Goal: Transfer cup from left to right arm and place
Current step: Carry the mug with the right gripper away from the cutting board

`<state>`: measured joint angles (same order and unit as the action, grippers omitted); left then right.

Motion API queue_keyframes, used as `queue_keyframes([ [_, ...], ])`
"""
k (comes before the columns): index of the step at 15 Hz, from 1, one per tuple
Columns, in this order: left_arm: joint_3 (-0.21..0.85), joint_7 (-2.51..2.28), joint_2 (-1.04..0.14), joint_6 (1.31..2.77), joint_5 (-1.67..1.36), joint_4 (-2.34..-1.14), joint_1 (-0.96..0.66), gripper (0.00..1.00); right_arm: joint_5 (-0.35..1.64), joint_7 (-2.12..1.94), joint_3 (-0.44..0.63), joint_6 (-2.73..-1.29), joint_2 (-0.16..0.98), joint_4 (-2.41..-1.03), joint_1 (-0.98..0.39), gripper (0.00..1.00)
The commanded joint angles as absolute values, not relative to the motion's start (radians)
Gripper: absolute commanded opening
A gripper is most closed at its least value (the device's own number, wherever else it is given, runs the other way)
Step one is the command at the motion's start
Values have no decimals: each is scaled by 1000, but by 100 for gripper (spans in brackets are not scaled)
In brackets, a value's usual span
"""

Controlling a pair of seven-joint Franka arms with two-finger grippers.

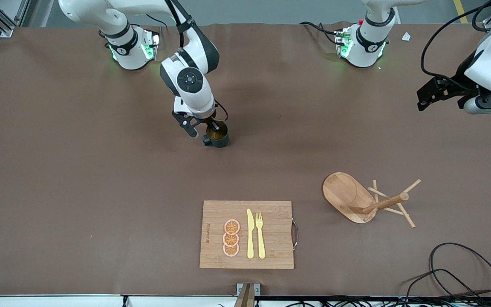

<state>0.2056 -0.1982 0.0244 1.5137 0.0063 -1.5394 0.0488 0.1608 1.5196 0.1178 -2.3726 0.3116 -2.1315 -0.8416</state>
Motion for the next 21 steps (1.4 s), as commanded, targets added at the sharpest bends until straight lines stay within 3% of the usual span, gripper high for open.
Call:
queue_keyframes([
  [1,206,-206,51,1485,-17,-1545,63,100,173,1586,158,-2297,224,-2157,-769,0],
  [8,201,-253,57,1462,-14,-1543,63,100,65,1520,187,-2154,83,-2160,-516,0],
  [13,204,-253,49,1462,-8,-1540,61,100,54,1194,187,-2151,87,-2164,-240,0],
  [17,206,-250,49,1462,-6,-1540,61,100,54,1103,186,-2268,90,-2256,-115,0],
  [21,206,-249,49,1462,-6,-1540,61,100,54,1089,186,-2498,122,-2391,-55,0],
])
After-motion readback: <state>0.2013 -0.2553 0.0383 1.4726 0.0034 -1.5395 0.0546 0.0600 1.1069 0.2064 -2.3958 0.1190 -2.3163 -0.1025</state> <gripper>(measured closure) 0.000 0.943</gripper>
